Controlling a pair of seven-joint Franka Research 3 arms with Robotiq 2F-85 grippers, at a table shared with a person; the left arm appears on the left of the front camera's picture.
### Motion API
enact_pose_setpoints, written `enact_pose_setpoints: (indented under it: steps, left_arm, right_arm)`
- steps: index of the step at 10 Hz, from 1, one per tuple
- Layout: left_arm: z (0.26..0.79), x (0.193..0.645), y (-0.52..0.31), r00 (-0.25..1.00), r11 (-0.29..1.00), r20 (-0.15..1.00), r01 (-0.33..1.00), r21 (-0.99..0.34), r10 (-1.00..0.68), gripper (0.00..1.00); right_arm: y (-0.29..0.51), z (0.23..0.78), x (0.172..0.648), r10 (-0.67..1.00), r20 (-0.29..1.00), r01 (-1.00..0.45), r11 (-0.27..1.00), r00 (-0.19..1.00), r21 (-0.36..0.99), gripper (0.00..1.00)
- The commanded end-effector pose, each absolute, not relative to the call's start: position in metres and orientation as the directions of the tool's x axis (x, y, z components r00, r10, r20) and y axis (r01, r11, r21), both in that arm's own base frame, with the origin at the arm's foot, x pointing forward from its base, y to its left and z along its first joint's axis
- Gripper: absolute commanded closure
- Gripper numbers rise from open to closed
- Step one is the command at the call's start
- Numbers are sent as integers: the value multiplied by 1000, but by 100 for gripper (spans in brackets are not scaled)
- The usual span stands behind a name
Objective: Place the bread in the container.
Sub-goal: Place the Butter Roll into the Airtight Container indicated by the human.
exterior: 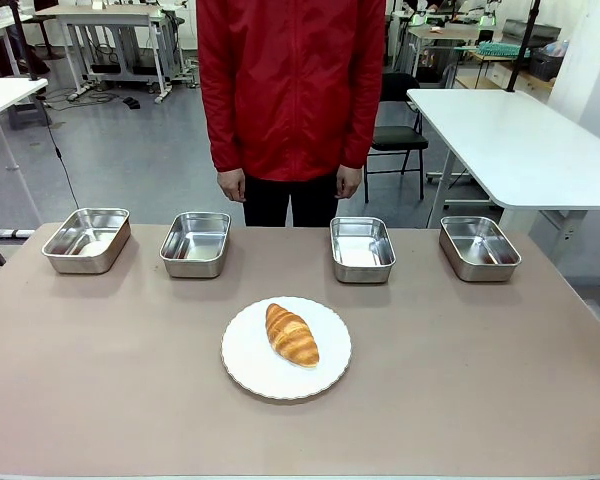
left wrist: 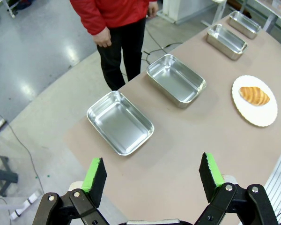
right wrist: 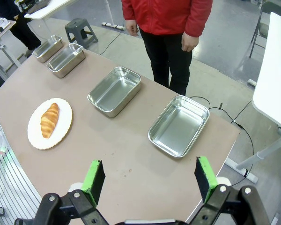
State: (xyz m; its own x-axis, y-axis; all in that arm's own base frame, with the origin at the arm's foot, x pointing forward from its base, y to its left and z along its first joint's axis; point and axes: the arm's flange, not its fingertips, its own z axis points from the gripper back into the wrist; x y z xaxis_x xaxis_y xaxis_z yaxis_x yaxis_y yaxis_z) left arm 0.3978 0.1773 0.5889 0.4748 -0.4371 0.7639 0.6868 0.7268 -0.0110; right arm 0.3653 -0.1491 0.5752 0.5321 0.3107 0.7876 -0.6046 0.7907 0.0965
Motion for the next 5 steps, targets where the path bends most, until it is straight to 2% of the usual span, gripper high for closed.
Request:
enact_pose_setpoints:
  steps: [1, 5]
  left_arm:
    - [590, 397, 177, 471, 722, 763, 692, -7, -443, 0]
    - [590, 397, 177, 471, 722, 763, 692, -7, -443, 0]
  right_arm:
    - [-149, 576, 367, 305, 801, -613, 784, 515, 95, 0]
    - [-149, 576, 367, 305, 801, -613, 784, 515, 95, 0]
